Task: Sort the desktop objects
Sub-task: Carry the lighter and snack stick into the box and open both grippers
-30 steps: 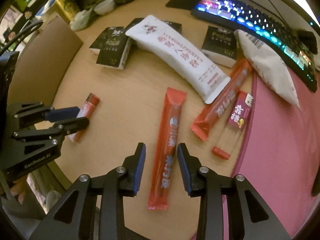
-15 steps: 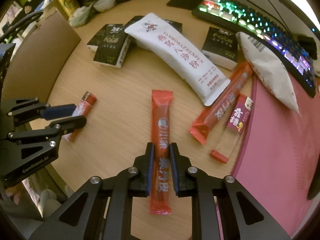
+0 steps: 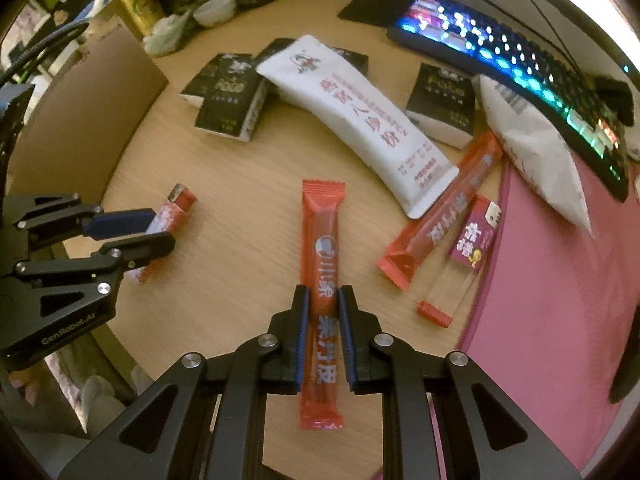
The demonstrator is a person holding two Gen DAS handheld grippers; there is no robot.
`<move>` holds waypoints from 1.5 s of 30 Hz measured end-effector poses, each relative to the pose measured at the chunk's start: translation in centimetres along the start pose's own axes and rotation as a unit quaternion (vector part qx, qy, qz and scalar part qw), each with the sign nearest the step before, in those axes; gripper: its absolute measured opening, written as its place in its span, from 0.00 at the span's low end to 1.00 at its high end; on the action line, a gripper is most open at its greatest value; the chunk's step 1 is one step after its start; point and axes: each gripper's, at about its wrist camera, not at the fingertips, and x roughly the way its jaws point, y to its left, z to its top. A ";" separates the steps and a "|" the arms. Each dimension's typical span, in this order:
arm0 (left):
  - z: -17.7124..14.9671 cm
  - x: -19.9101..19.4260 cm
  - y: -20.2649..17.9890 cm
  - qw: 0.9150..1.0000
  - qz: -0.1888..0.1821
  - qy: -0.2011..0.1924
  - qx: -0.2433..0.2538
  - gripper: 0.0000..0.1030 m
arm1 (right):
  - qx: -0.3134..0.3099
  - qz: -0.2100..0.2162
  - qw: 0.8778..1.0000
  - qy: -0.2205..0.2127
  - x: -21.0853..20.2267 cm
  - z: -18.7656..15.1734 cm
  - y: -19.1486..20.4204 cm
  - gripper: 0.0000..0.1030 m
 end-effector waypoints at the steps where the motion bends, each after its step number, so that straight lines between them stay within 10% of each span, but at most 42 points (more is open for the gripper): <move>1: 0.0 -0.4 0.1 1.000 -0.006 -0.003 0.002 0.24 | -0.004 0.002 1.000 0.000 -0.2 0.2 0.2 0.16; 10: 0.3 -7.5 4.0 0.997 -0.054 -0.046 0.018 0.24 | -0.091 0.051 0.994 -0.009 -3.6 2.3 3.9 0.16; 21: -1.7 -16.1 13.0 0.987 0.016 -0.140 -0.077 0.24 | -0.204 0.122 0.970 -0.055 -7.5 11.0 17.4 0.16; 31: -4.0 -13.8 19.1 0.983 0.049 -0.108 -0.142 0.24 | -0.250 0.128 0.959 -0.029 -6.0 14.0 26.7 0.16; 45: -4.9 -12.2 20.6 0.982 0.036 -0.094 -0.158 0.24 | -0.246 0.112 0.963 0.006 -2.0 13.9 27.6 0.18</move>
